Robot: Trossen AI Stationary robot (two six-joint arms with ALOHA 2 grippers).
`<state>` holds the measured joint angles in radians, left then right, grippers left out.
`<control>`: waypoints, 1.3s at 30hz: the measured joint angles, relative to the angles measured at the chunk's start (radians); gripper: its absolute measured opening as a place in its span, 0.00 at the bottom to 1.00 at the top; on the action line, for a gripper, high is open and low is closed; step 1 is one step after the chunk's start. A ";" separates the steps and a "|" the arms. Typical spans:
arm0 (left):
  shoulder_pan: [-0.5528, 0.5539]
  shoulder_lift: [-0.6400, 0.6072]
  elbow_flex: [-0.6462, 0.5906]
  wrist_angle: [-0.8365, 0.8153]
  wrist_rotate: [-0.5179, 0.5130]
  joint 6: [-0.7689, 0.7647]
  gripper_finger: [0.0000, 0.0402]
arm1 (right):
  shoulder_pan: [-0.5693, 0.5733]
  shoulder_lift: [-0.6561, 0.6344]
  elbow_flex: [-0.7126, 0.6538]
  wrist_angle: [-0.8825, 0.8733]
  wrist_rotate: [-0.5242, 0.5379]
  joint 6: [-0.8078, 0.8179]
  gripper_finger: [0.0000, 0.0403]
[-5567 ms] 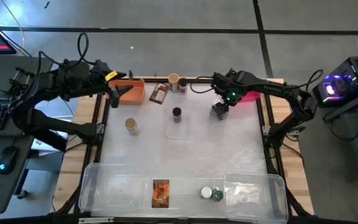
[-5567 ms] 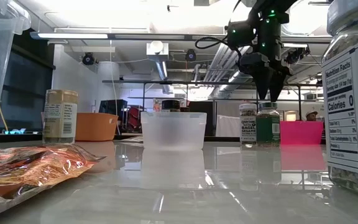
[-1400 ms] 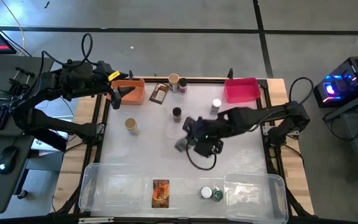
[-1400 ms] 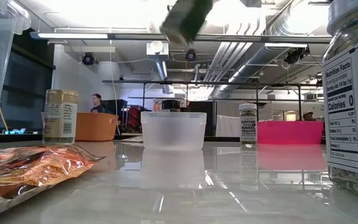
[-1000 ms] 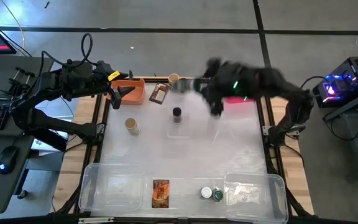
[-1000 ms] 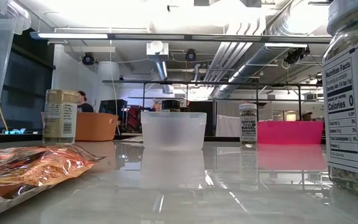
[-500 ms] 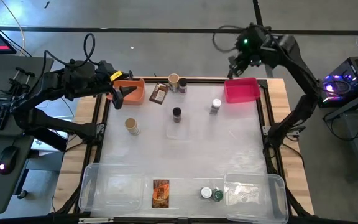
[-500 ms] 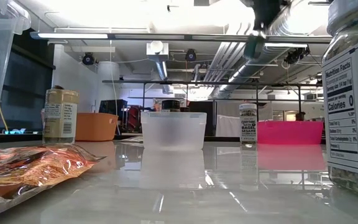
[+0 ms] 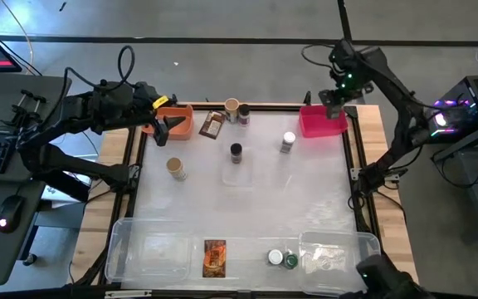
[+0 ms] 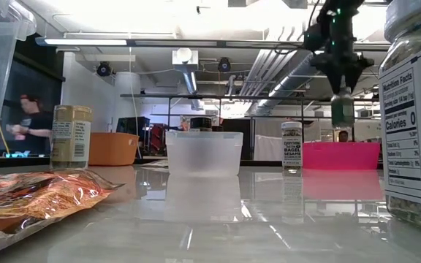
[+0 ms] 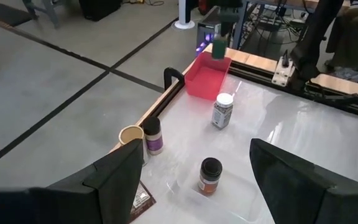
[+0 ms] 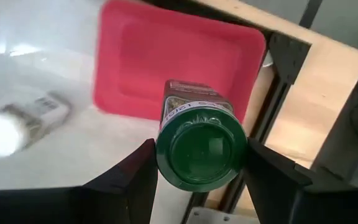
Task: Sort spices by type
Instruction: Put the top green seasoning bottle into the pink bin
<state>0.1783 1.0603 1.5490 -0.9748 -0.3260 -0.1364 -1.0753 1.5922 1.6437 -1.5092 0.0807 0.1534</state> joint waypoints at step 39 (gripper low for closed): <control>0.000 0.000 0.000 -0.001 0.001 0.017 0.70 | -0.035 0.073 -0.252 0.261 -0.019 0.182 0.49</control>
<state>0.1783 1.0603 1.5490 -0.9760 -0.3252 -0.1196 -1.1101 1.6655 1.3914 -1.2477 0.0616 0.3356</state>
